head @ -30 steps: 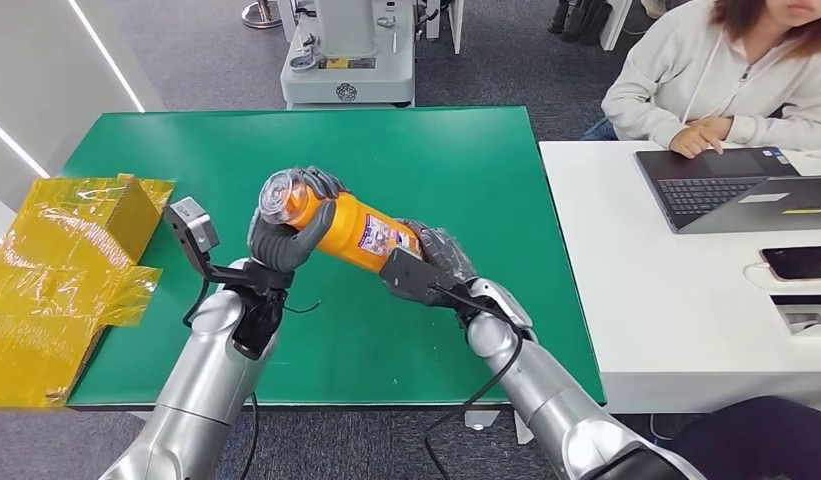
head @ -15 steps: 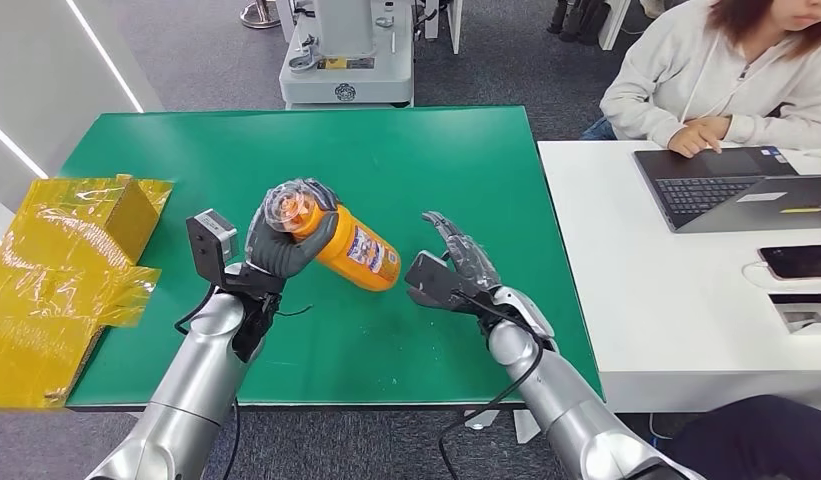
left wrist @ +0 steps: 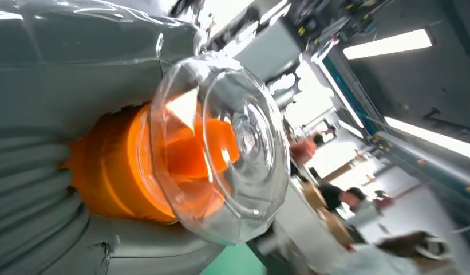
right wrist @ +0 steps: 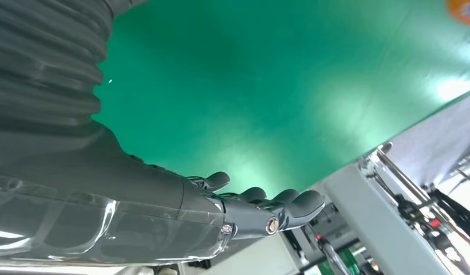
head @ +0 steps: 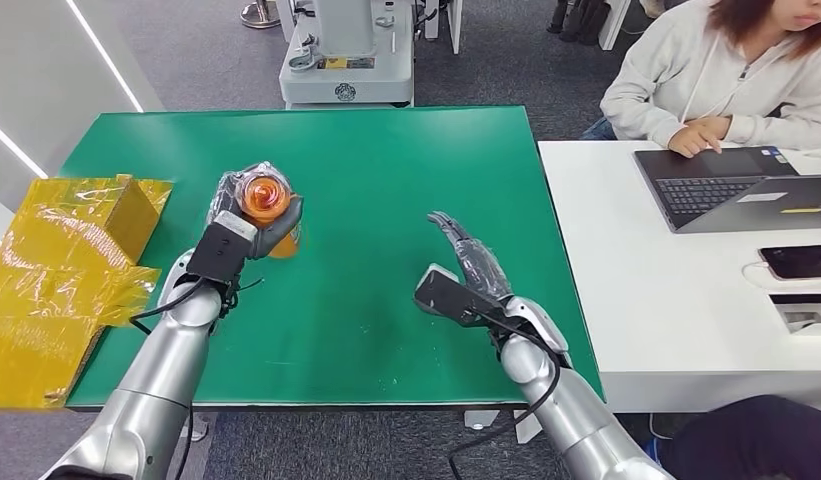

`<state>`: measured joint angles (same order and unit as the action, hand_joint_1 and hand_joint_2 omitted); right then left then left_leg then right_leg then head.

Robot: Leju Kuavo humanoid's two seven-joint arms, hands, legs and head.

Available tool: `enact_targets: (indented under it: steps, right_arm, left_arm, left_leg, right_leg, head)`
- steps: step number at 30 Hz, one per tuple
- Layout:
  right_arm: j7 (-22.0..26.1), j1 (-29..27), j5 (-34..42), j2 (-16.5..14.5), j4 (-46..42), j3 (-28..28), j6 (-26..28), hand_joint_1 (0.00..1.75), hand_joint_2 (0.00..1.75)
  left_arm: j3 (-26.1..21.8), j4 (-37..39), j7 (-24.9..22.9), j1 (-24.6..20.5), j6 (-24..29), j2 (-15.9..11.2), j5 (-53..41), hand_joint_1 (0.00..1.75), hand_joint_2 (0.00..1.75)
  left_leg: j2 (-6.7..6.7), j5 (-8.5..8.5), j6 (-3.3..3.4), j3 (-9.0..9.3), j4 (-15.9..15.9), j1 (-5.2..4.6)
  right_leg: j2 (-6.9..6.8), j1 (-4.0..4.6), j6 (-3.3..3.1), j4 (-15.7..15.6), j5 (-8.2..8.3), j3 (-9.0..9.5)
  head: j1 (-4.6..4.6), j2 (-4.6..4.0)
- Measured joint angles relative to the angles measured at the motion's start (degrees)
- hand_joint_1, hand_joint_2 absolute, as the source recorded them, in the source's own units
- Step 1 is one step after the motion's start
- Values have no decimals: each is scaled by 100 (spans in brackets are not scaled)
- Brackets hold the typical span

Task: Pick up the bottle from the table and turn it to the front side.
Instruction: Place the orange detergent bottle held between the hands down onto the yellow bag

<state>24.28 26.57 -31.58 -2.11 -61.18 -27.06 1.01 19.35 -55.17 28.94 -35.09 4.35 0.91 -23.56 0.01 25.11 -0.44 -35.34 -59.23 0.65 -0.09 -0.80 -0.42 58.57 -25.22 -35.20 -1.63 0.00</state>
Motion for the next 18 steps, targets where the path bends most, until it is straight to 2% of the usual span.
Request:
enact_targets:
  steps: [5, 10, 18]
  right_arm:
    - [-7, -167, -21, 74, -408, -41, 27, 0, 175]
    - [-26, -364, 15, 186, -865, -96, 37, 0, 175]
    - [-16, -716, 44, 349, -1347, -129, 150, 0, 175]
  left_arm:
    - [23, -178, -290, -20, 938, -248, -1482, 175, 175]
    - [130, -127, -802, -220, 2180, -715, -3664, 175, 175]
    - [302, 173, -1376, -308, 2835, -1273, -5300, 175, 175]
  left_leg:
    - [1, 0, 0, 0, 0, 0]
    - [4, -1, -1, 0, 1, 2]
    - [5, -1, -2, -1, 2, 1]
  right_leg:
    - [1, 0, 0, 0, 0, -2]
    - [4, 2, 0, 2, 0, -6]
    - [6, 1, 0, 1, -1, -5]
  head:
    - [-1, 0]
    - [-1, 0]
    - [-1, 0]
